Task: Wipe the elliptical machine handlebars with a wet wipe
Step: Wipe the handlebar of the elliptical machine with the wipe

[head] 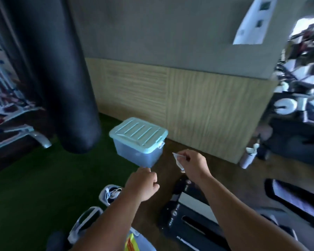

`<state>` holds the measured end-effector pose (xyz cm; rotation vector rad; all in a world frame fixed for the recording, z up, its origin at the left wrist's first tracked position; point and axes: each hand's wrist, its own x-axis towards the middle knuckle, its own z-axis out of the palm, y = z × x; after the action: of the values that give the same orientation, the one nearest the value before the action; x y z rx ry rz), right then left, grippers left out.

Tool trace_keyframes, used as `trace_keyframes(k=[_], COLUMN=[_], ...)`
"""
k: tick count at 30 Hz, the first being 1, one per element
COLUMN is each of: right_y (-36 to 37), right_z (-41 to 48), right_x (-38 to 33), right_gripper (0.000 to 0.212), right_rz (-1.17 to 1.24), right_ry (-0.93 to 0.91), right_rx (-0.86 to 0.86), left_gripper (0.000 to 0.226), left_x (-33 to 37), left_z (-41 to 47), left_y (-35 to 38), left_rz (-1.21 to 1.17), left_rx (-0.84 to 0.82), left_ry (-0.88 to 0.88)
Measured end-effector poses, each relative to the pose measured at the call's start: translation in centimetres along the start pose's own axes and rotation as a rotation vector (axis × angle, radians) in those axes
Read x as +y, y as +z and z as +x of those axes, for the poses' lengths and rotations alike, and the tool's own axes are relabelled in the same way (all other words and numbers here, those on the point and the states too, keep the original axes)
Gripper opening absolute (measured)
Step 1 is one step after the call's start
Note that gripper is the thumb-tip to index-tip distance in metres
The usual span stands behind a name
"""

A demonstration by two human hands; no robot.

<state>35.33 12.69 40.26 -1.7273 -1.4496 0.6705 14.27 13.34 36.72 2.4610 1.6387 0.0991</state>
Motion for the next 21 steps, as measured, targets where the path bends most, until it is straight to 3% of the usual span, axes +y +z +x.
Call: trace_keyframes(k=[5, 12, 21], right_y=[-10.8, -27.4, -49.0], right_z=[-6.0, -16.5, -33.4], right_x=[1.0, 3.4, 9.2], right_gripper=[0.013, 0.012, 0.020], right_rz=[0.002, -0.055, -0.087], right_ry=[0.070, 0.157, 0.227], right_rx=[0.238, 0.561, 0.888], left_gripper=[0.030, 0.029, 0.032], left_x=[9.8, 28.8, 54.0], left_z=[0.8, -0.4, -7.1], left_y=[-2.0, -5.0, -7.3], left_rz=[-0.049, -0.045, -0.072], left_rx=[-0.028, 0.019, 0.075], left_ry=[0.233, 0.608, 0.917])
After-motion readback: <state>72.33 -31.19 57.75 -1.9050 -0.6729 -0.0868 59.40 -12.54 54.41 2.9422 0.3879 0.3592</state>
